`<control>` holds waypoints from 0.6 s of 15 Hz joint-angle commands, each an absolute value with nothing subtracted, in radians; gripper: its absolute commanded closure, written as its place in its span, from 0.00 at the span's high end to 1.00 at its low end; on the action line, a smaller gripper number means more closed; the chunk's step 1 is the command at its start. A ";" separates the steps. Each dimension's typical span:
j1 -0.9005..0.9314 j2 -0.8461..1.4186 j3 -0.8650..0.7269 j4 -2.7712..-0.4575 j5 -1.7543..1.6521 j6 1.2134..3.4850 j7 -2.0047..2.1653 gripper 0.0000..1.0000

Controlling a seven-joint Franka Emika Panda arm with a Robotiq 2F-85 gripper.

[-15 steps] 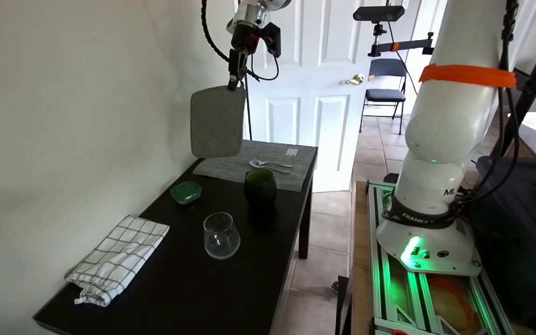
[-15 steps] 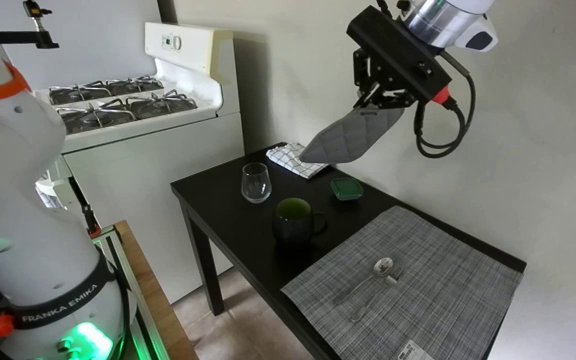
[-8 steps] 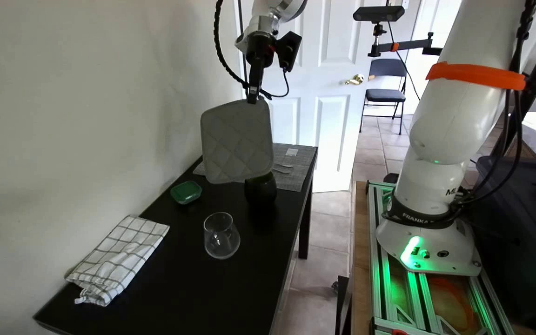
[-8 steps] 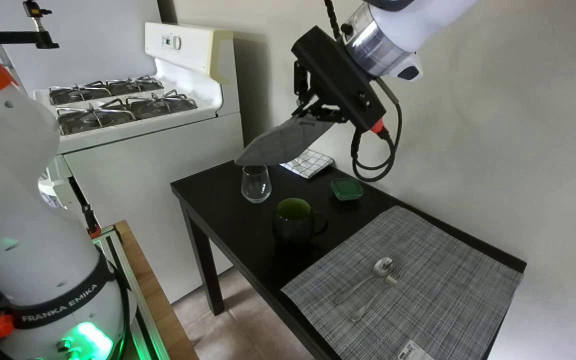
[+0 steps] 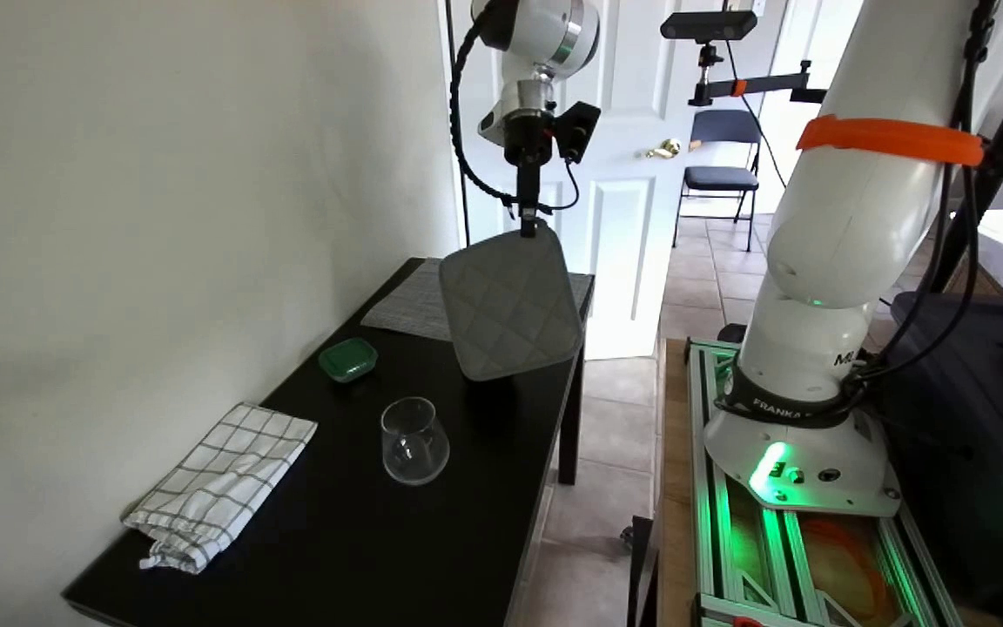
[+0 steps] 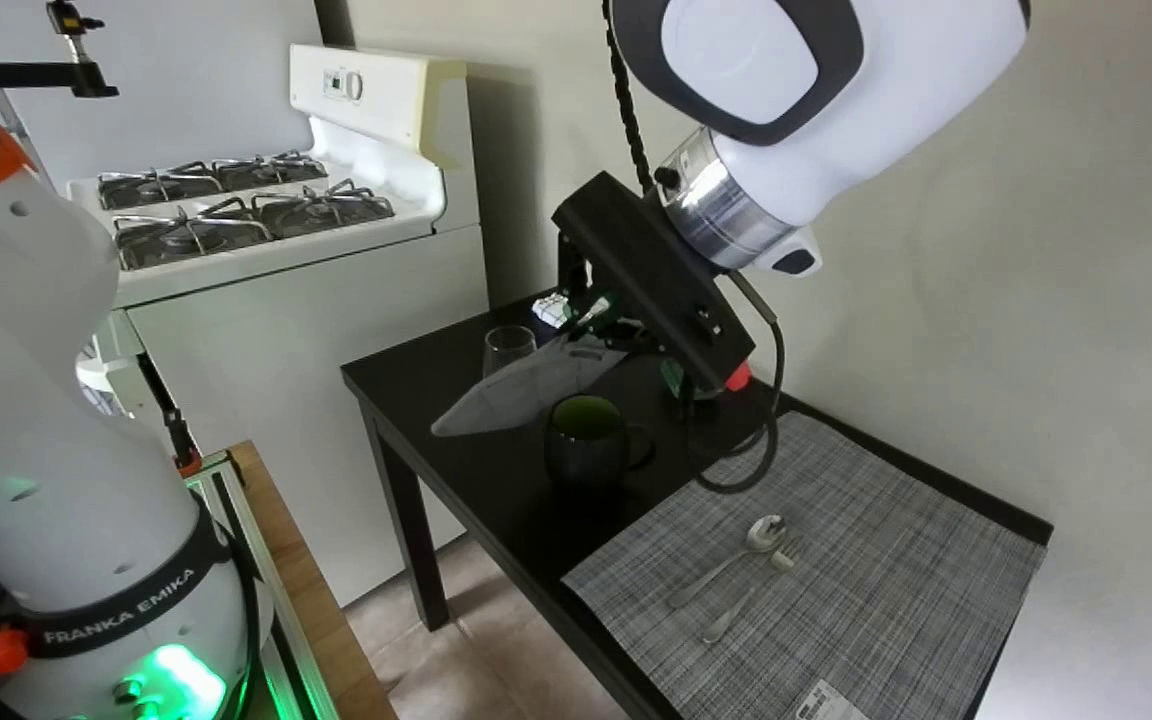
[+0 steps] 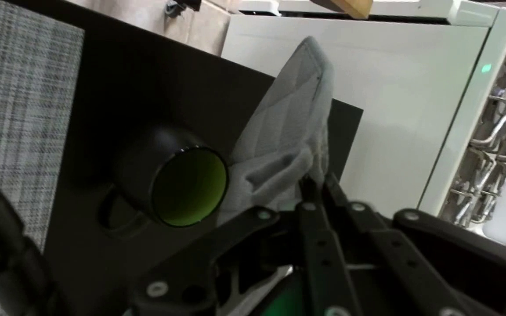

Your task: Put the mat on the right cup, then put the spoon on the mat

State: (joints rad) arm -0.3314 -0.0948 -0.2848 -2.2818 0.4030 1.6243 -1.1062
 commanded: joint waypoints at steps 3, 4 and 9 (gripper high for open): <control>-0.326 -0.047 -0.317 -2.334 0.300 1.804 -1.100 0.02; -0.326 -0.032 -0.320 -2.336 0.307 1.841 -1.100 0.02; -0.327 0.058 -0.313 -2.309 0.414 1.922 -1.075 0.02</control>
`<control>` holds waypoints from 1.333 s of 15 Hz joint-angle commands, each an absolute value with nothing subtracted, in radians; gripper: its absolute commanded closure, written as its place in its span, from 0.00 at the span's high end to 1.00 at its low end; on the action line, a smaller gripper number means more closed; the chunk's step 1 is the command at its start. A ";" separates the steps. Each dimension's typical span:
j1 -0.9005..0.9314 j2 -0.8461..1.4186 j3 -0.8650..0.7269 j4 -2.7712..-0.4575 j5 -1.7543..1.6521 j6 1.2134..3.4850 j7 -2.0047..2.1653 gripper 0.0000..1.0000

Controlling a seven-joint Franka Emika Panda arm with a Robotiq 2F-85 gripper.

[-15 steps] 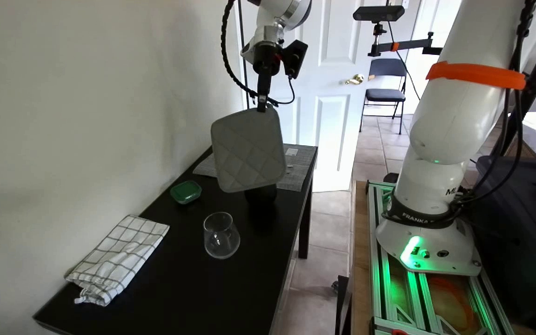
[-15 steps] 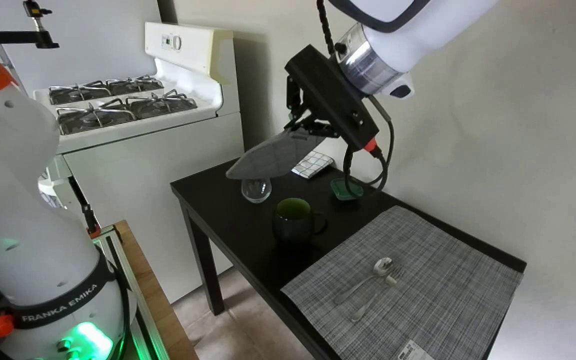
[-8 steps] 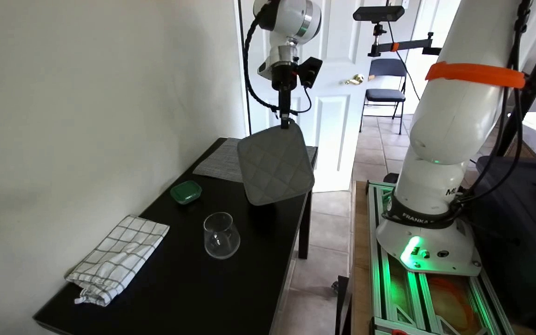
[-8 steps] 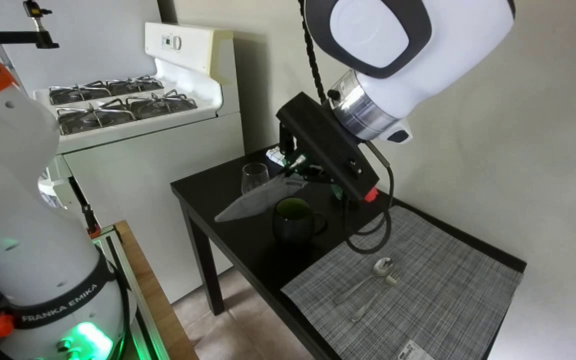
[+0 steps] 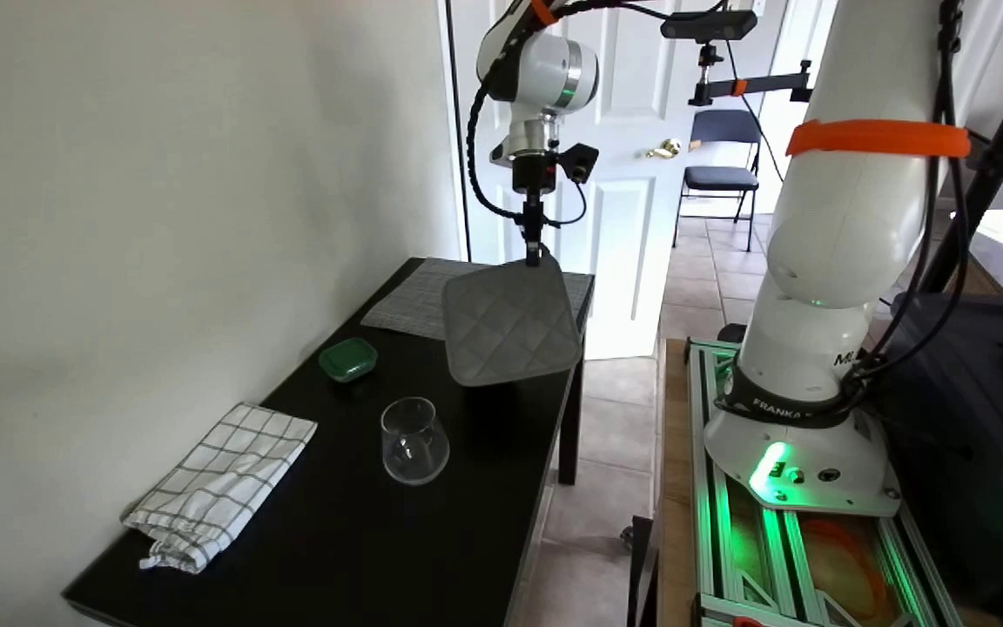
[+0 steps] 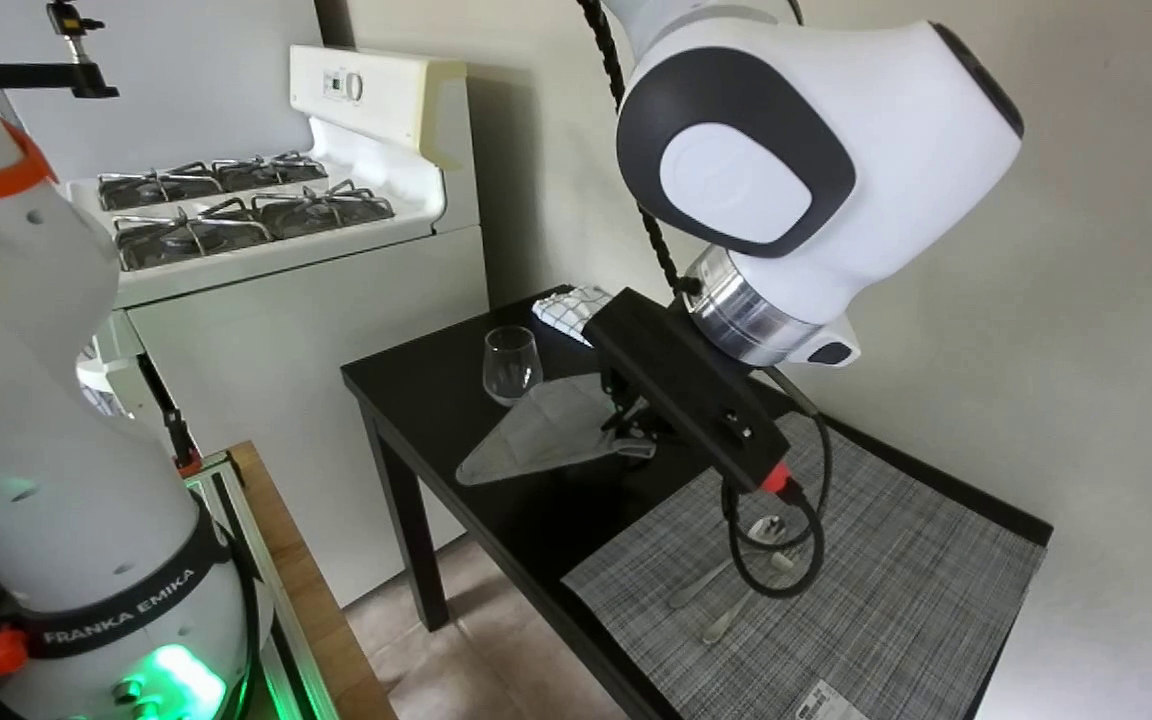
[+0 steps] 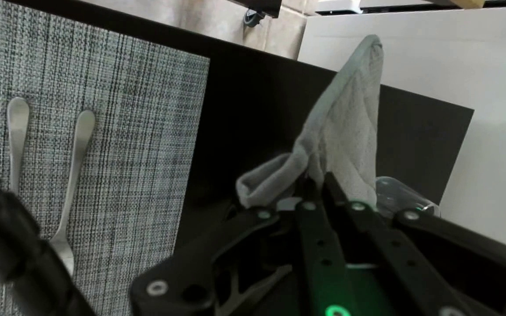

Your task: Put the mat on the right cup, then put the spoon on the mat

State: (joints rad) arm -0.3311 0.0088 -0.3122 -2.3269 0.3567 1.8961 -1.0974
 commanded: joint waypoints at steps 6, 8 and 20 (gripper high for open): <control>-0.334 0.148 -0.297 -2.256 0.502 1.954 -1.018 0.02; -0.333 0.168 -0.288 -2.248 0.500 1.979 -1.001 0.02; -0.329 0.176 -0.244 -2.265 0.418 2.006 -1.022 0.02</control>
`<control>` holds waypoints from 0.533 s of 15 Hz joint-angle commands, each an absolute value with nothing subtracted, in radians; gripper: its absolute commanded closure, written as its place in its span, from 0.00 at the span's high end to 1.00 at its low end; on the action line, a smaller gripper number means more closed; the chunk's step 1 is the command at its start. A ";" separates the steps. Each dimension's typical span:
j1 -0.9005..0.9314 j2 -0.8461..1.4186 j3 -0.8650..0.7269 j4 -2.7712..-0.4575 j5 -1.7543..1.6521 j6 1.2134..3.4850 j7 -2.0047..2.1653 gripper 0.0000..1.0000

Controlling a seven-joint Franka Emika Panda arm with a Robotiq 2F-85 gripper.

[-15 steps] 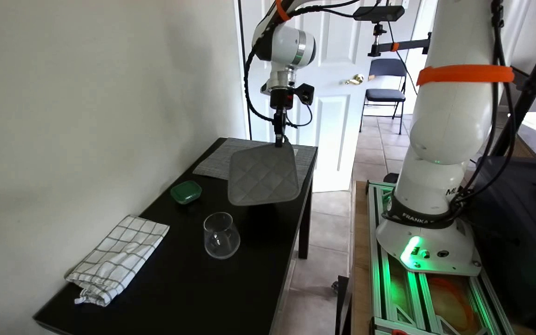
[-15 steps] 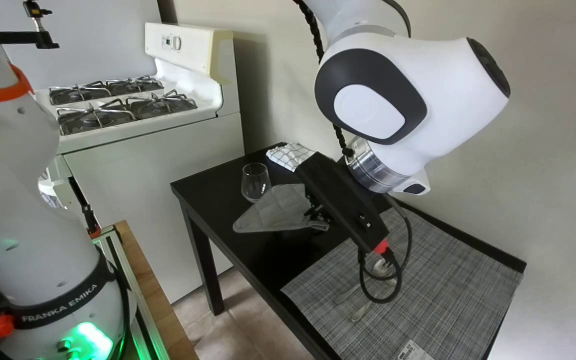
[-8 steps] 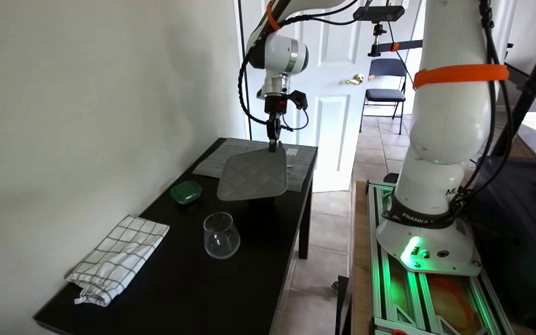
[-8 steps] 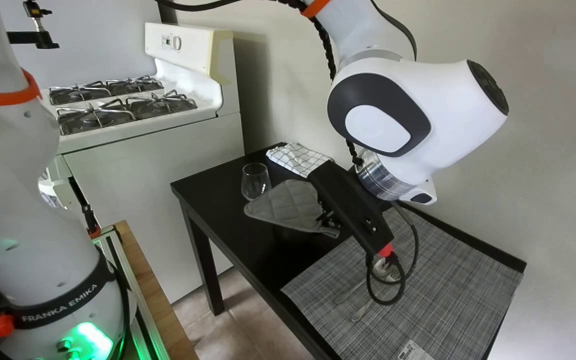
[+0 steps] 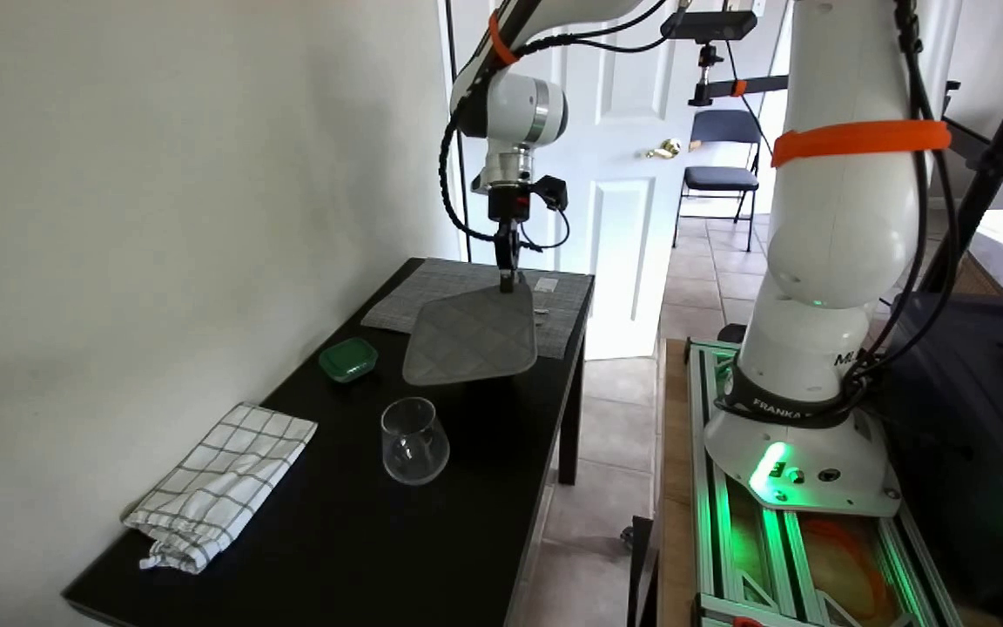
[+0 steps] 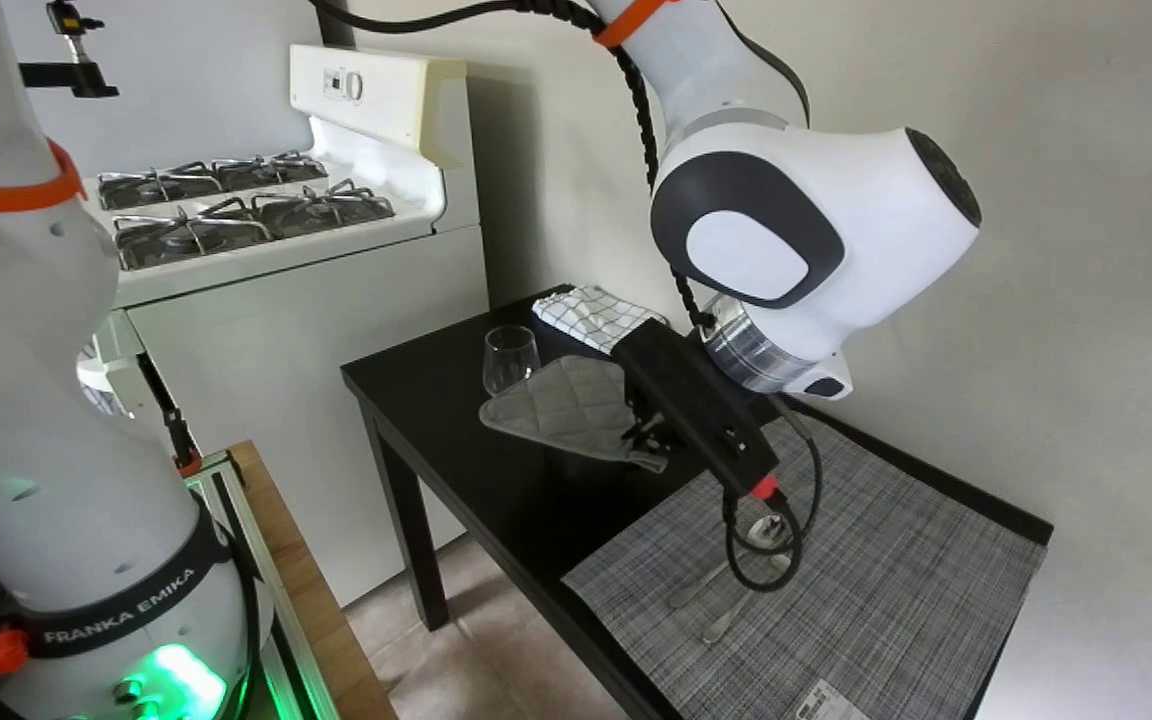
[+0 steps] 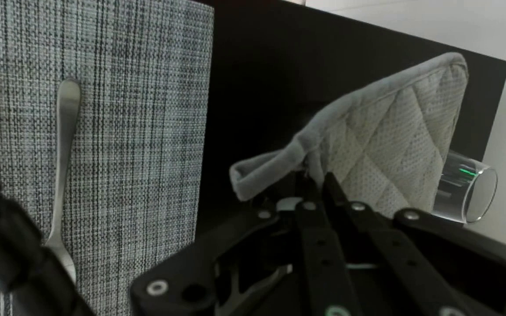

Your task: Put the mat on the right cup, then put the spoon on the mat

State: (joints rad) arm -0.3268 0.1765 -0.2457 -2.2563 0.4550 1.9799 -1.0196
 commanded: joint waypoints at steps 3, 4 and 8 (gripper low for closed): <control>-0.333 0.178 -0.245 -2.271 0.396 2.006 -1.027 0.02; -0.334 0.180 -0.245 -2.270 0.392 2.006 -1.025 0.02; -0.341 0.176 -0.245 -2.259 0.406 1.997 -1.026 0.46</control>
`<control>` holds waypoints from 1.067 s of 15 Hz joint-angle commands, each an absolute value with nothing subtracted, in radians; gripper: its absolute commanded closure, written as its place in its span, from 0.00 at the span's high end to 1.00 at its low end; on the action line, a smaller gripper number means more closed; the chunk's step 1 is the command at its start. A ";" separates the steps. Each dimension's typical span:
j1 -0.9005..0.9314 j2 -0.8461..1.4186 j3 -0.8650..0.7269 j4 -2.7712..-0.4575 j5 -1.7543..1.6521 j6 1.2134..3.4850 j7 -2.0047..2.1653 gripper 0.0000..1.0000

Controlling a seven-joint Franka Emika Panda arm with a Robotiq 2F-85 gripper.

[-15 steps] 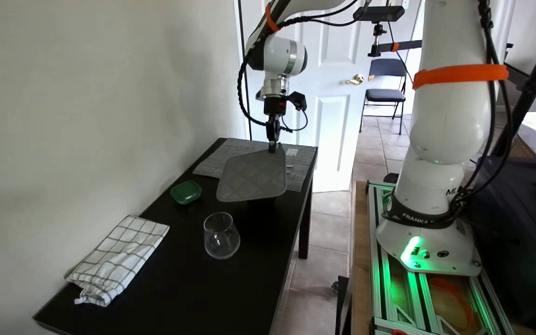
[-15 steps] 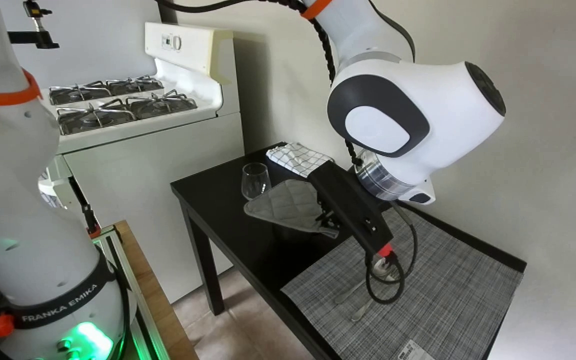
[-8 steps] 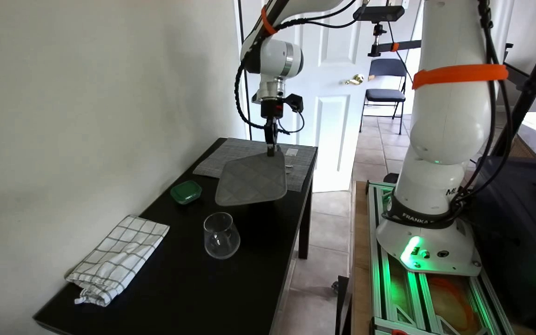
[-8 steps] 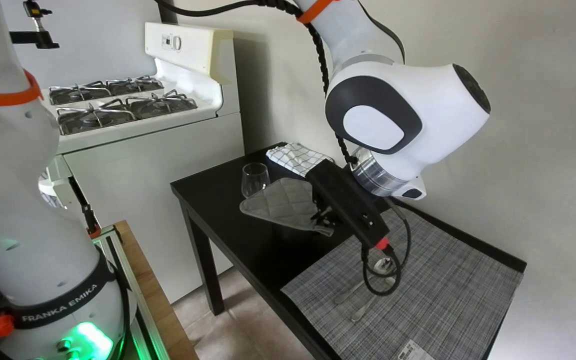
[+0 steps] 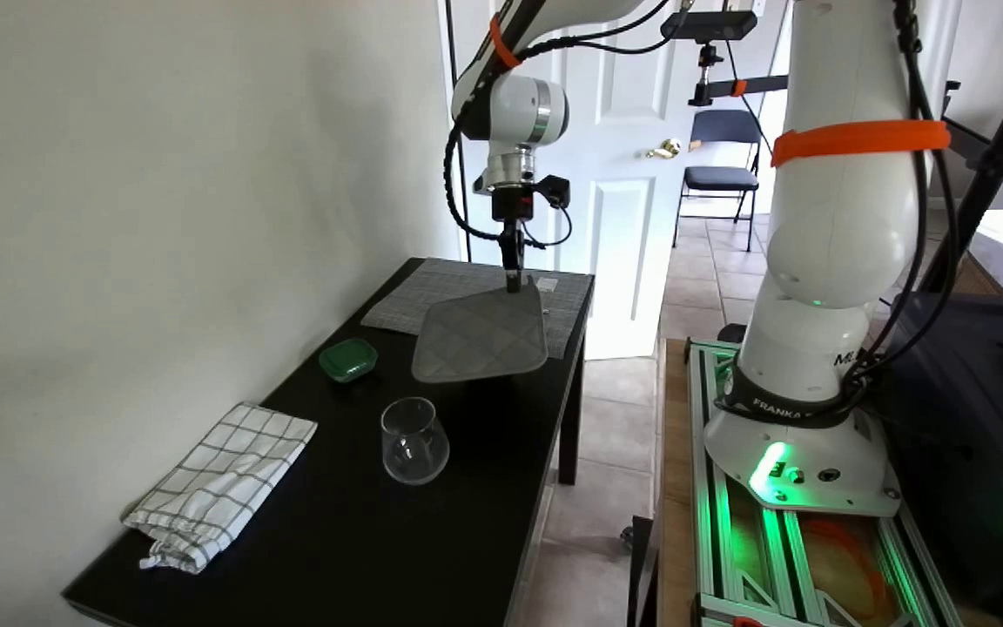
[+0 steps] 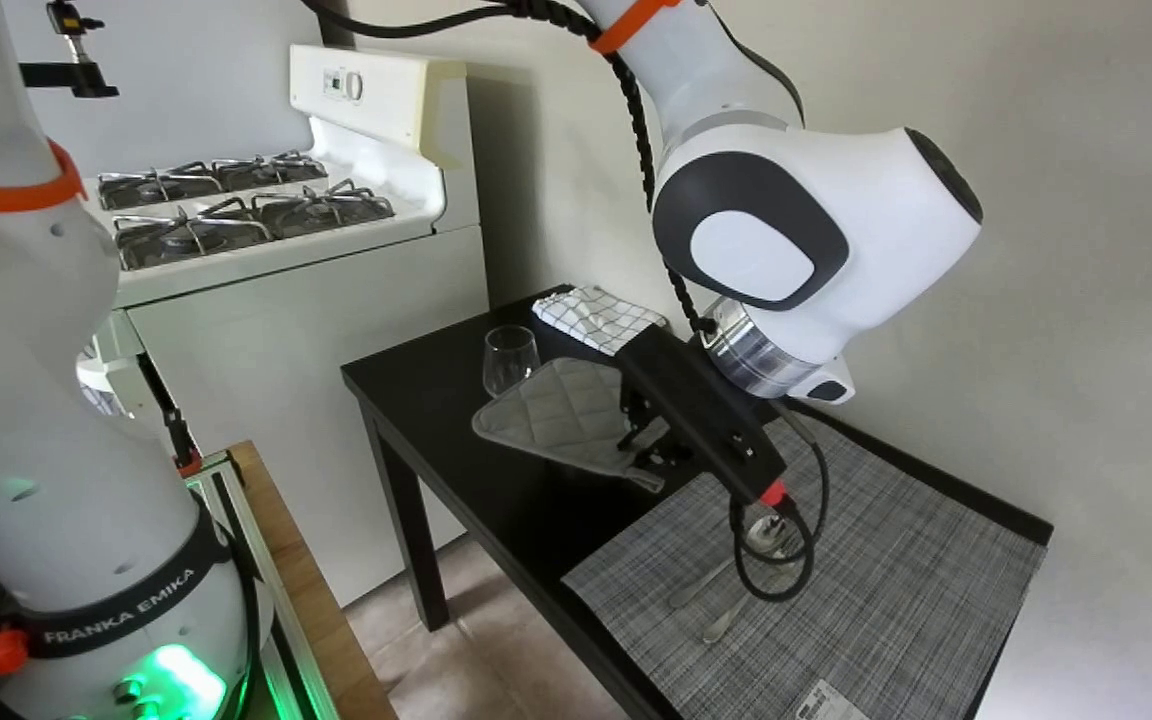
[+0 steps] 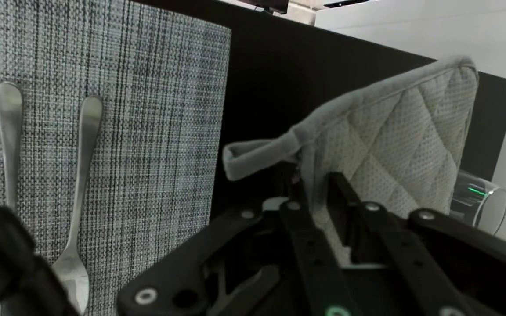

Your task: Put the mat on the right cup, then put the spoon on the mat

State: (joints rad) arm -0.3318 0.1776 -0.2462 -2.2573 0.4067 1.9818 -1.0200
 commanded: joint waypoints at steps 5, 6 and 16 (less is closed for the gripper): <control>-0.348 0.164 -0.257 -2.241 0.384 2.012 -1.011 0.83; -0.348 0.160 -0.262 -2.236 0.370 2.033 -1.000 0.90; -0.318 0.176 -0.281 -2.245 -0.016 2.316 -0.689 1.00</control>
